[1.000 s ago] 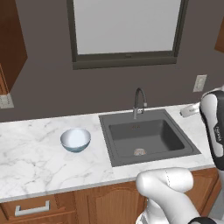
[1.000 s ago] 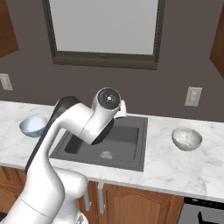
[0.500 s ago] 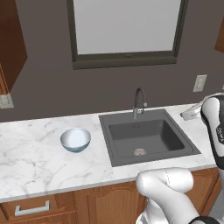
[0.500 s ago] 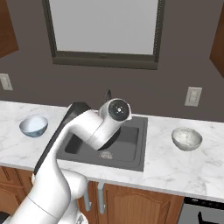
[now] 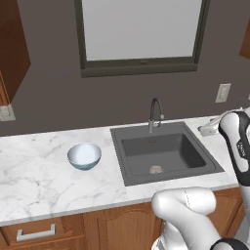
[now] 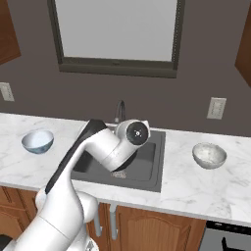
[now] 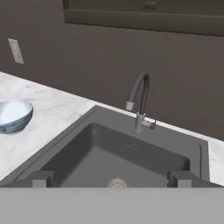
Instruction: Rinse each bowl for a few seconds and place them down in the sink or on the counter.
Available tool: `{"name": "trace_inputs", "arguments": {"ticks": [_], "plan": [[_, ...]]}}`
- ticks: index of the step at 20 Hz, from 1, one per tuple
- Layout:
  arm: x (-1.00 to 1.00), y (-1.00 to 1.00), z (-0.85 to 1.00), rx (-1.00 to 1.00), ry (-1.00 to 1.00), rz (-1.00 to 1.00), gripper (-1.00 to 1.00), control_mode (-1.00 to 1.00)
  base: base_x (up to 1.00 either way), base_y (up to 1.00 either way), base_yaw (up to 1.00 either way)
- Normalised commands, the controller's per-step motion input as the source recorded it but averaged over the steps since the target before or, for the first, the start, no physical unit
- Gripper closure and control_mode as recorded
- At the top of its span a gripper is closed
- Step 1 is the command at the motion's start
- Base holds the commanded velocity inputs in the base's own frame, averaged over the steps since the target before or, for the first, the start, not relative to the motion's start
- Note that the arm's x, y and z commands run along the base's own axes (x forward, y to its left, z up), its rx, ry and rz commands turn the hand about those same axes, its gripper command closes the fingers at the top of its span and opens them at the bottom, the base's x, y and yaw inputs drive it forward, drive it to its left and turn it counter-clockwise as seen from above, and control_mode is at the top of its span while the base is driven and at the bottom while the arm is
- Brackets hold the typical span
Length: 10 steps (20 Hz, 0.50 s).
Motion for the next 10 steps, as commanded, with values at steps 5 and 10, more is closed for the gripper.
{"name": "trace_inputs", "arguments": {"ticks": [5, 10], "plan": [[0.33, -0.06, -0.18, 0.02, -0.02, 0.01, -1.0, -1.0, 0.0, 0.0, 0.0], [0.3, -0.02, -0.23, 0.01, -0.05, 0.03, -1.0, -1.0, 0.0, 0.0, 0.0]]}}
